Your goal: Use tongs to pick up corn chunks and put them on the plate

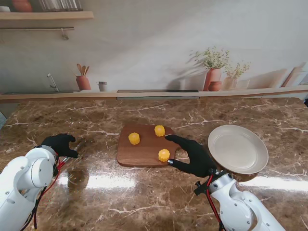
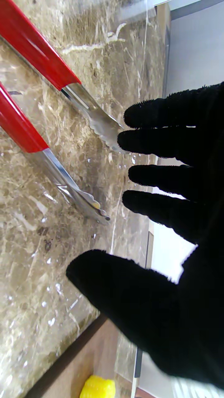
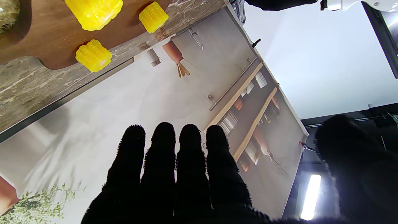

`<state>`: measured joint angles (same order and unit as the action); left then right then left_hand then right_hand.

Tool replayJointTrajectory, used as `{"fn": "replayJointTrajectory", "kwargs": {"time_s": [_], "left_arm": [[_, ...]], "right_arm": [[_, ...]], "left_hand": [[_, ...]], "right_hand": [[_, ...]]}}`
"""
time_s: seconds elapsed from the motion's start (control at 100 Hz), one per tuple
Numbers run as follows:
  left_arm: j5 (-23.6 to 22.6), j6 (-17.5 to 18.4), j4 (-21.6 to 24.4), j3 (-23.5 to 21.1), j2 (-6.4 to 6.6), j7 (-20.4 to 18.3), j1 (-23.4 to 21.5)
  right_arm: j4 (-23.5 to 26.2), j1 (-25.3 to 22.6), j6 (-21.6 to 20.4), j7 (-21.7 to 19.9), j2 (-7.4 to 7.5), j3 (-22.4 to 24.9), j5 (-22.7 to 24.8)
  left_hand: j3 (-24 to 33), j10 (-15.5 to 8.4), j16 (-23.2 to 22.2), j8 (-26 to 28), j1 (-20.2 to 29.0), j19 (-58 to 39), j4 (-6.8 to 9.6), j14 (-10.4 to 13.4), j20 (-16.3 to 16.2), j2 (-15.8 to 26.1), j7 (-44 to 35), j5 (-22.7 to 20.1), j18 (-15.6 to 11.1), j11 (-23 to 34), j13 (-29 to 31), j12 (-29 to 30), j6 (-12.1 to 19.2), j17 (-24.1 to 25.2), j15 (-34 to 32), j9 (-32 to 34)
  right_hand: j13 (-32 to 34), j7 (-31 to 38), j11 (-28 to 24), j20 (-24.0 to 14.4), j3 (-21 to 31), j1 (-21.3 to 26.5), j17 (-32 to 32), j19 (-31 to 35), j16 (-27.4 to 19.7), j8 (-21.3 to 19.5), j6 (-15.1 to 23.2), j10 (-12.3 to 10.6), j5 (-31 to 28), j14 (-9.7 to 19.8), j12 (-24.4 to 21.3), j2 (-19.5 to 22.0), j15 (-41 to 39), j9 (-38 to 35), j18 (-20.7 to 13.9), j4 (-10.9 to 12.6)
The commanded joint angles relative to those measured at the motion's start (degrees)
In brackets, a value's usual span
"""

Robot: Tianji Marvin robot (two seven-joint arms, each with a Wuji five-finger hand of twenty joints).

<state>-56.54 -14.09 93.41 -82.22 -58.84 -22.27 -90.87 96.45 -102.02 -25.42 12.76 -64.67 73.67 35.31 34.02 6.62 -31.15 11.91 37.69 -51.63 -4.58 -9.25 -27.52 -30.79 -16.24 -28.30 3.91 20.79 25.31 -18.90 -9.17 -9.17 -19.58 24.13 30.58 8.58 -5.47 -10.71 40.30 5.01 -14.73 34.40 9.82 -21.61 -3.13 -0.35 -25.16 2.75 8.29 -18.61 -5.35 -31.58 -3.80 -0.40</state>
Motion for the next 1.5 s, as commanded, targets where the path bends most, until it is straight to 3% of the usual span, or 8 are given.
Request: {"fn": "replayJointTrajectory", "kwargs": {"time_s": [0.0,0.36,0.48,0.52,0.63,0.73,0.93,1.49], "left_arm": [[-0.4,-0.4,-1.9,0.8,0.2,-0.7,1.2],[0.5,-1.4,-10.3,5.9,0.03,4.2,5.9],[1.2,-1.5,-12.8,7.7,-0.19,6.9,6.8],[1.2,-1.7,-13.8,8.5,-0.35,8.6,7.0],[1.9,-1.5,-15.5,9.5,-0.78,12.1,7.4],[3.7,-1.7,-15.1,9.2,-1.18,13.6,7.0],[8.0,-1.9,-9.6,4.9,-2.37,16.8,2.9],[24.1,2.1,17.0,-3.6,-5.53,22.8,-10.0]], "right_arm": [[0.0,-0.6,0.6,-1.1,0.09,0.2,-0.3],[0.5,-1.1,1.7,-2.3,0.29,0.6,-0.7],[0.6,-1.3,1.9,-2.8,0.38,0.7,-0.7],[0.7,-1.3,1.9,-2.9,0.4,0.8,-0.7],[0.8,-1.4,2.0,-3.2,0.46,0.8,-0.7],[0.8,-1.4,2.4,-3.1,0.42,0.8,-0.9],[0.6,-1.2,3.2,-3.0,0.33,0.3,-1.4],[0.3,-0.3,8.7,2.3,-1.28,-2.6,-4.1]], "left_hand": [[1.8,1.2,-1.4,1.5,-2.7,-2.2,-1.65,-2.9,-1.2,-1.8,-1.7,-0.6,0.7,1.4,2.3,-1.4,-0.3,-0.7,-1.7,1.9],[4.5,-5.1,-12.3,19.8,-2.0,-9.1,-2.06,-2.6,-9.1,-2.0,-22.5,0.1,1.5,8.6,8.9,-13.2,8.8,-4.5,-10.9,11.0],[5.4,-6.0,-14.0,23.0,-0.8,-11.5,-2.11,-2.7,-11.6,-1.2,-26.8,-3.5,2.7,10.0,12.6,-15.1,11.5,-6.5,-13.1,15.6],[1.6,-6.2,-14.8,23.7,4.0,-12.8,-5.15,-3.0,-12.6,-0.6,-28.5,-4.8,3.4,10.3,14.3,-15.8,13.6,-7.6,-14.1,17.6],[1.6,-7.2,-15.6,21.7,11.6,-15.4,-4.12,-3.4,-13.7,3.4,-36.1,-11.4,5.8,3.4,19.2,-28.5,20.6,-9.6,-16.5,28.9],[3.5,-6.6,-16.7,22.9,13.9,-18.3,-4.82,-4.7,-15.1,4.5,-37.3,-15.5,7.6,0.4,22.5,-31.2,21.6,-10.9,-19.1,35.4],[7.5,-4.8,-19.2,31.1,14.7,-22.8,-6.1,-6.8,-19.3,3.7,-35.3,-18.3,9.2,2.8,27.1,-31.3,21.5,-13.9,-23.5,40.1],[5.7,-1.3,-21.3,32.5,17.7,-29.0,-5.87,-7.5,-23.6,4.2,-33.7,-19.5,11.3,3.7,34.7,-28.7,19.5,-23.9,-27.5,41.0]], "right_hand": [[-0.8,0.6,-0.2,-1.0,-0.9,0.9,-0.3,-0.2,-0.2,0.0,1.1,-0.8,-0.6,1.8,0.8,-0.2,0.1,-0.8,-1.0,1.4],[-0.2,0.9,-0.4,-1.4,-0.8,1.3,-0.7,0.1,0.0,-0.1,1.4,-0.9,-1.2,1.6,1.4,-0.4,0.0,-1.7,-0.8,1.4],[-0.1,1.0,-0.4,-1.5,-0.6,1.3,-0.7,0.2,0.0,-0.1,1.6,-0.9,-1.2,1.6,1.5,-0.3,0.0,-1.8,-0.9,1.4],[-0.1,1.0,-0.4,-1.5,-0.5,1.3,-0.8,0.2,0.0,-0.2,1.6,-1.0,-1.2,1.6,1.6,-0.4,0.0,-1.9,-0.8,1.4],[0.0,1.1,-0.4,-1.6,-0.2,1.3,-0.8,0.3,0.1,-0.2,1.8,-1.1,-1.3,1.6,1.7,-0.3,0.0,-2.1,-0.7,1.3],[0.0,1.2,-0.5,-1.6,0.1,1.3,-0.8,0.3,0.1,-0.3,1.9,-1.1,-1.3,1.7,1.8,-0.3,0.0,-2.2,-0.8,1.3],[0.7,1.4,-0.6,-1.7,0.9,1.6,-1.1,0.5,0.3,-0.4,1.8,-1.0,-1.7,1.4,2.0,-0.6,-0.3,-2.7,-0.9,1.2],[5.2,3.5,-1.8,-2.6,2.6,5.3,-4.0,4.8,1.3,-1.0,0.1,0.6,-3.1,-0.5,2.6,-8.2,-2.1,-5.3,0.7,-1.2]]}}
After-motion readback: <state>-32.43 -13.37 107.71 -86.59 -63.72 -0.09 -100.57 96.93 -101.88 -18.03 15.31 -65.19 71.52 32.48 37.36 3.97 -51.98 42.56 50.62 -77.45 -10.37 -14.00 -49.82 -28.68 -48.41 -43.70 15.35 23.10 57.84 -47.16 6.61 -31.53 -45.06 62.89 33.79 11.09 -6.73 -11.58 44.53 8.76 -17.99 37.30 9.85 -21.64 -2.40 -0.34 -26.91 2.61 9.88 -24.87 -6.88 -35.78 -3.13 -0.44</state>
